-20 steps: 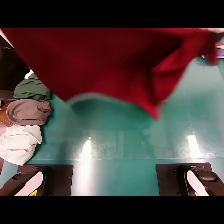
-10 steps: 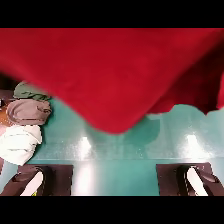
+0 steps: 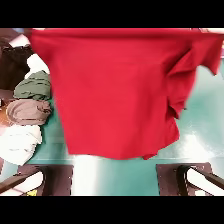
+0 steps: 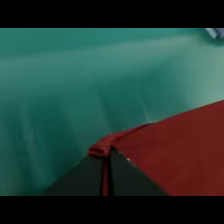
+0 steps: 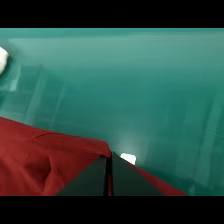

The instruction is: Fold the shirts.

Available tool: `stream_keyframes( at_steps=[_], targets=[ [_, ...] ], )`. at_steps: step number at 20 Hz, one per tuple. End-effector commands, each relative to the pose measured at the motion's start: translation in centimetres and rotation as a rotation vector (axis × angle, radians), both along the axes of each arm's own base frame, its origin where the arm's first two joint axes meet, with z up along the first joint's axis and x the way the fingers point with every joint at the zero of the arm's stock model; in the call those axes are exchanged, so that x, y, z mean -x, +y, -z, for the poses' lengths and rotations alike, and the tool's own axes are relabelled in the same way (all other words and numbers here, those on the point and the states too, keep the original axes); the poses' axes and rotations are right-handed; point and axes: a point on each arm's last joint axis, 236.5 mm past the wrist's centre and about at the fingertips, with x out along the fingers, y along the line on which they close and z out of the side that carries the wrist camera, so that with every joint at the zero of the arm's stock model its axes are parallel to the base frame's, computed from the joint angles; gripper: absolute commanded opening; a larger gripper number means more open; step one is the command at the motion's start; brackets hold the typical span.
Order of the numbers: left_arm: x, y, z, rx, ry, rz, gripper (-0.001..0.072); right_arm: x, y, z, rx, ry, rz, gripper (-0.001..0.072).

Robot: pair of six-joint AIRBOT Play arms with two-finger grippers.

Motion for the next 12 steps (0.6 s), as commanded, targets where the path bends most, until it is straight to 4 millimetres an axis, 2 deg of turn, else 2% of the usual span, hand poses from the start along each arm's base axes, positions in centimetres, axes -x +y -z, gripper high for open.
stream_keyframes(
  at_steps=[1,3,5,6,7,8,9,10,12],
  targets=[
    [-5.2,1.0,13.3,0.041,0.283,-0.011,0.0024,-5.9,0.9,11.4,0.100,0.147,0.017,0.0015],
    [-6.3,1.2,18.3,0.057,0.385,-0.012,0.0025,-9.0,2.7,14.7,0.100,0.135,0.014,0.0016],
    [-7.1,1.4,20.9,0.065,0.429,-0.023,0.0026,-11.1,3.9,16.4,0.066,0.133,0.046,0.0018],
    [-7.2,1.5,21.3,0.065,0.432,-0.027,0.0159,-11.8,4.1,17.1,0.050,0.135,0.064,0.0033],
    [-7.4,1.6,21.1,0.063,0.421,-0.034,0.0516,-12.2,4.0,17.6,0.043,0.140,0.074,0.0237],
    [-7.4,1.6,20.7,0.061,0.419,-0.031,0.0621,-12.2,3.7,18.0,0.043,0.150,0.079,0.0470],
    [-7.0,1.8,20.3,0.058,0.428,-0.019,0.0602,-11.8,3.2,18.0,0.044,0.164,0.082,0.0478],
    [-6.4,2.1,19.8,0.056,0.444,-0.002,0.0601,-11.2,2.8,17.8,0.045,0.180,0.082,0.0451],
    [-4.2,2.7,19.7,0.053,0.509,0.038,0.0601,-8.5,1.7,17.1,0.058,0.241,0.058,0.0426]
  ],
)
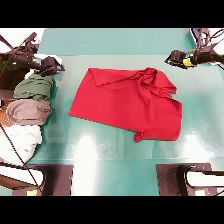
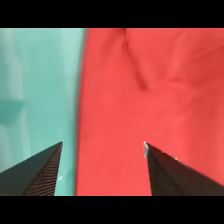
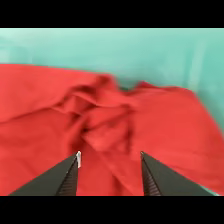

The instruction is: Fold the shirts.

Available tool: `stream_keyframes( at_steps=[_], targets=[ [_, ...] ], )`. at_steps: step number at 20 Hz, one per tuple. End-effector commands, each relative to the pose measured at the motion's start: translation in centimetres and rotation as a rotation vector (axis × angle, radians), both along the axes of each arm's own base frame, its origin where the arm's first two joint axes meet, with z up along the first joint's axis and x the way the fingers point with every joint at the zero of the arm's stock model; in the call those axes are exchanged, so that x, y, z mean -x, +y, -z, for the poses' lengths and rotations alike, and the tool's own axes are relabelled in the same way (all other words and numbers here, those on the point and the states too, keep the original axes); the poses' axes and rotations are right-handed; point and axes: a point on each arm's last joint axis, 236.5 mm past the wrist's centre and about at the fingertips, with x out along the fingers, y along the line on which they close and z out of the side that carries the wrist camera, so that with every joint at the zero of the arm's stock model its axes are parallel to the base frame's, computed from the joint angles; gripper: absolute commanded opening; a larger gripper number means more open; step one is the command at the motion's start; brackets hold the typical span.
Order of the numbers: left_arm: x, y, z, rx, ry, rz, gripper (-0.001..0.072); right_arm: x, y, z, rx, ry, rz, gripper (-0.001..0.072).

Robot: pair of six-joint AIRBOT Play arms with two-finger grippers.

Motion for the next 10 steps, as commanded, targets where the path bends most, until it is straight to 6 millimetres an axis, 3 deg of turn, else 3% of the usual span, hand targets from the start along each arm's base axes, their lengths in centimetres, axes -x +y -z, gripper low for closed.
stream_keyframes(
  at_steps=[1,2,6,10],
  targets=[
    [3.4,0.5,0.7,0.014,0.114,0.061,0.0601,3.9,-0.7,0.0,0.021,0.104,-0.067,0.0310],
    [4.5,0.9,1.7,-0.007,0.143,0.062,0.0601,5.7,-0.8,-0.1,0.034,0.151,-0.113,0.0208],
    [11.0,-0.1,7.3,-0.005,0.268,0.120,0.0601,12.2,-0.7,1.0,0.038,0.291,-0.199,0.0202],
    [14.2,-0.5,12.4,0.004,0.349,0.112,0.0601,16.5,-0.7,3.5,0.014,0.373,-0.186,0.0203]
  ],
)
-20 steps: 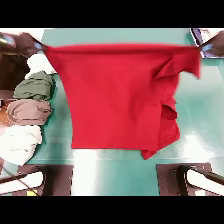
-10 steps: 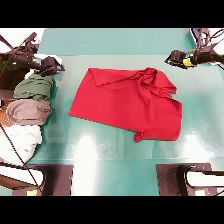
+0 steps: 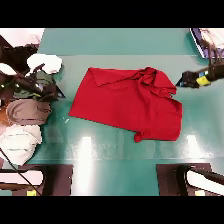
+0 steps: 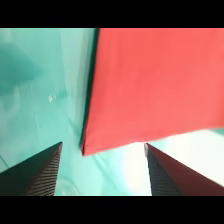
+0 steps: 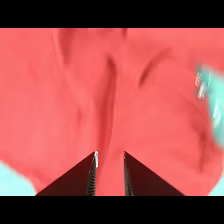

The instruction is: Fold the shirts.

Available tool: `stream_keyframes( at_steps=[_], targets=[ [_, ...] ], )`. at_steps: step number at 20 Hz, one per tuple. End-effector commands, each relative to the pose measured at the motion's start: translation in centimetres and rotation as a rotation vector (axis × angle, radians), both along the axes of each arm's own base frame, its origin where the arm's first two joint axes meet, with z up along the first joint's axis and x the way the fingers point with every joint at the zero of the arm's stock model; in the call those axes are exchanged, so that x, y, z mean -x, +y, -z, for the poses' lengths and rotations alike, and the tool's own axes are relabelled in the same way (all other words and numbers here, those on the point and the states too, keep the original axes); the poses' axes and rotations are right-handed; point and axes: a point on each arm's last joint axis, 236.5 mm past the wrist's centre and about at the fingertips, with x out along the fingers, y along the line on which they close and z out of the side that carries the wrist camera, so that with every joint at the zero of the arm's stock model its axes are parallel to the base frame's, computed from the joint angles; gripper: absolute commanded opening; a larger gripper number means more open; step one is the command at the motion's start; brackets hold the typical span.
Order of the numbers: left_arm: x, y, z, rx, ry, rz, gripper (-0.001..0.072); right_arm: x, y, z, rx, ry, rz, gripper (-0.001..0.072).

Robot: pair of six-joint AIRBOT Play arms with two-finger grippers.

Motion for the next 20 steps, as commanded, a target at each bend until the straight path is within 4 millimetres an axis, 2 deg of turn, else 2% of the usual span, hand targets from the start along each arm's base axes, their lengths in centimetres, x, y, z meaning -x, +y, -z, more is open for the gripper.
stream_keyframes(
  at_steps=[1,3,5,9,12,13,14,15,18,20],
  targets=[
    [2.8,-0.1,4.0,-0.011,0.050,-0.005,0.0601,4.3,0.5,1.9,-0.037,0.094,-0.011,0.0204],
    [3.2,-0.3,5.1,-0.006,0.057,-0.022,0.0601,5.3,1.2,2.2,-0.113,0.109,0.014,0.0203],
    [3.5,-1.2,5.4,-0.004,0.052,0.003,0.0600,5.8,0.9,2.4,-0.150,0.110,0.039,0.0203],
    [3.5,-3.9,5.9,-0.036,0.032,0.072,0.0600,6.7,-0.8,2.8,-0.149,0.110,0.102,0.0203],
    [4.3,-5.2,5.9,-0.040,0.053,0.105,0.0599,6.8,-2.6,1.8,-0.139,0.072,0.161,0.0203],
    [4.4,-5.4,5.8,-0.030,0.065,0.099,0.0536,7.0,-3.5,1.6,-0.130,0.064,0.186,0.0203],
    [4.5,-5.5,5.7,-0.026,0.073,0.093,0.0214,7.4,-4.6,1.6,-0.120,0.070,0.214,0.0203],
    [4.5,-5.5,5.7,-0.026,0.071,0.096,0.0031,7.9,-5.7,1.9,-0.103,0.087,0.237,0.0203],
    [4.0,-5.6,4.4,-0.019,0.057,0.115,0.0023,9.7,-8.1,3.8,-0.061,0.157,0.297,0.0221],
    [2.9,-5.5,2.5,-0.024,-0.002,0.117,0.0023,12.0,-8.4,6.8,-0.101,0.249,0.350,0.0504]
  ],
)
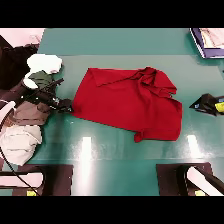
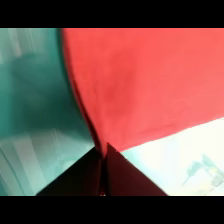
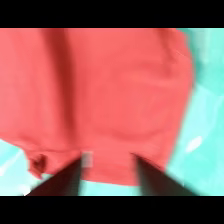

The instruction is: Fold the shirts.

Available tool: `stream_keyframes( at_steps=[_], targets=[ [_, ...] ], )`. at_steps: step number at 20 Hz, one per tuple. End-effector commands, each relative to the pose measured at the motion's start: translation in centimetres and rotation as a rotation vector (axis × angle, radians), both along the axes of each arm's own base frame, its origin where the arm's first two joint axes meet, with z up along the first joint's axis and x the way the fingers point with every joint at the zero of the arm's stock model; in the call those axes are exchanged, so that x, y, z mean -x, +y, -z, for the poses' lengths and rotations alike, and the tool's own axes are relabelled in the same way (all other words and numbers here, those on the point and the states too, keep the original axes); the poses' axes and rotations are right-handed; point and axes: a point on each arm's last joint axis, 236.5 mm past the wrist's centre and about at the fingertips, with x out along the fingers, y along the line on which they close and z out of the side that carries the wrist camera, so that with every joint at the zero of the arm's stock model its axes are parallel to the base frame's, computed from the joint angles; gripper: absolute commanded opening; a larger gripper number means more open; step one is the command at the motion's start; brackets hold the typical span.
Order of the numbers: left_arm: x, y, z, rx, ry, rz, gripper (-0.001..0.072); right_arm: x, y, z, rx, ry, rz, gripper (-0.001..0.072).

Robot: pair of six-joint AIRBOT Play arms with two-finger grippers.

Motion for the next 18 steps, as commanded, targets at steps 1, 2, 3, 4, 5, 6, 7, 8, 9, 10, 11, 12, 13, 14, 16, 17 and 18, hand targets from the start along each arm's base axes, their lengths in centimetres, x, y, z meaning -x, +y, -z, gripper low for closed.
stream_keyframes(
  at_steps=[1,2,3,4,5,6,7,8,9,10,11,12,13,14,16,17,18],
  targets=[
    [-1.2,-0.2,-2.9,0.006,-0.070,0.009,0.0023,3.7,-1.3,4.2,-0.044,0.135,0.093,0.0503],
    [-1.6,-0.2,-3.8,0.005,-0.098,0.010,0.0024,4.9,-1.3,6.1,-0.071,0.172,0.134,0.0497],
    [-1.7,-0.2,-4.5,0.004,-0.120,0.009,0.0023,5.8,-1.0,7.6,-0.093,0.191,0.152,0.0444],
    [-1.8,-0.2,-4.9,0.004,-0.132,0.009,0.0024,6.5,-0.6,9.1,-0.110,0.203,0.161,0.0426],
    [-1.7,-0.2,-5.0,0.004,-0.131,0.010,0.0024,6.8,0.0,10.2,-0.125,0.202,0.169,0.0426],
    [-1.6,-0.2,-5.0,0.004,-0.129,0.011,0.0024,6.8,0.6,11.1,-0.139,0.196,0.184,0.0426],
    [-1.6,-0.2,-4.9,0.004,-0.128,0.011,0.0024,6.7,1.1,11.8,-0.151,0.189,0.197,0.0426],
    [-1.7,-0.2,-5.0,0.005,-0.130,0.009,0.0024,6.7,1.6,12.5,-0.152,0.185,0.200,0.0426],
    [-1.7,-0.2,-5.0,0.004,-0.129,0.009,0.0024,6.8,1.9,13.1,-0.143,0.186,0.192,0.0426],
    [-1.6,-0.2,-5.0,0.004,-0.130,0.010,0.0024,6.9,2.3,13.5,-0.134,0.187,0.180,0.0426],
    [-1.7,-0.2,-5.0,0.004,-0.130,0.010,0.0024,6.8,2.6,13.8,-0.129,0.186,0.170,0.0426],
    [-1.6,-0.2,-5.0,0.004,-0.129,0.010,0.0024,6.9,2.9,14.0,-0.126,0.189,0.157,0.0426],
    [-1.6,-0.2,-5.0,0.004,-0.129,0.010,0.0024,7.0,3.3,14.2,-0.130,0.199,0.143,0.0426],
    [-1.6,-0.2,-5.0,0.005,-0.128,0.010,0.0024,7.1,3.8,14.4,-0.136,0.215,0.123,0.0419],
    [-1.6,-0.2,-5.0,0.005,-0.127,0.010,0.0024,7.3,4.7,14.7,-0.139,0.234,0.076,0.0075],
    [-1.9,0.0,-5.3,0.001,-0.137,-0.004,0.0023,6.9,4.9,14.4,-0.135,0.226,0.050,0.0018],
    [-2.7,0.5,-6.3,-0.004,-0.168,-0.036,0.0023,6.2,4.9,13.6,-0.127,0.203,0.030,0.0018]
  ],
)
